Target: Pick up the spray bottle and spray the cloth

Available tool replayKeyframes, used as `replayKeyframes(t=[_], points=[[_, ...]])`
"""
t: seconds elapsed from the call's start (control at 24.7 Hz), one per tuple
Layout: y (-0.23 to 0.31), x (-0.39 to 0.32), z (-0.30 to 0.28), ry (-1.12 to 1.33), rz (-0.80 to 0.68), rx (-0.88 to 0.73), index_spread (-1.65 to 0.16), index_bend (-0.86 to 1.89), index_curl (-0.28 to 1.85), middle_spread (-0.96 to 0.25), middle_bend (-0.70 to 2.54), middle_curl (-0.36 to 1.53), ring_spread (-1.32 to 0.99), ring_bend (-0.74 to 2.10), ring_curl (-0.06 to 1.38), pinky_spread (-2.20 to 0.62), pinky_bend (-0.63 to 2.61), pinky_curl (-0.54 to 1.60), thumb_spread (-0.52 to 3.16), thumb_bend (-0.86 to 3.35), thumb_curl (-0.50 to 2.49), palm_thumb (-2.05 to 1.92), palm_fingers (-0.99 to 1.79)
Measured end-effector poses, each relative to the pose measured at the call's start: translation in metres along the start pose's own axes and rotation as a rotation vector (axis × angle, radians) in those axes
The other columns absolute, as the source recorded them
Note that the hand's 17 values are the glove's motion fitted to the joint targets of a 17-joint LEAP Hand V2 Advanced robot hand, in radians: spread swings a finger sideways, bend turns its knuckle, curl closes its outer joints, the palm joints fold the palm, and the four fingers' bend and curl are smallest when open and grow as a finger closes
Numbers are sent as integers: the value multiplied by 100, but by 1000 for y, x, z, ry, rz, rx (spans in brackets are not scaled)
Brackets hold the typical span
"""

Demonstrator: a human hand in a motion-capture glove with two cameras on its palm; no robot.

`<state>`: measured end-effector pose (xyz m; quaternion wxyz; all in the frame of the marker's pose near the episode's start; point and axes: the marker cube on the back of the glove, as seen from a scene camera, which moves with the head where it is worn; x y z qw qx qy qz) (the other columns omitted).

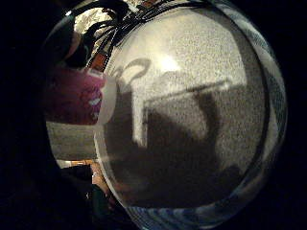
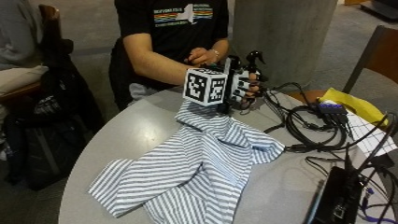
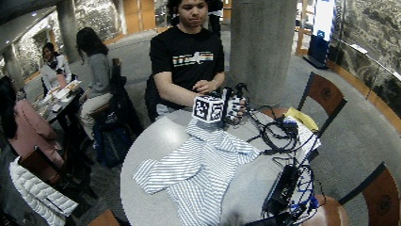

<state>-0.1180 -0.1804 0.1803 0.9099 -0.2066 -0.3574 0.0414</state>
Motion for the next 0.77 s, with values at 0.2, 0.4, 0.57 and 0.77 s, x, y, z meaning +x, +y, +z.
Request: replayKeyframes(t=[0.2,0.4,0.57,0.77], points=[[38,-8,-55,141,-16,174,-28,-7,21,-1,23,47,-3,49,45,-2,45,46,76,-2,56,99,63],[99,6,-129,371,90,406,-28,5,17,0,28,47,-2,50,41,0,44,43,82,-2,54,99,74],[158,40,-162,617,123,469,-27,8,17,0,30,47,-1,50,41,1,43,42,87,-2,54,100,76],[199,66,-173,780,141,460,-26,11,19,0,33,47,-2,48,40,3,39,41,91,-2,53,100,78]])
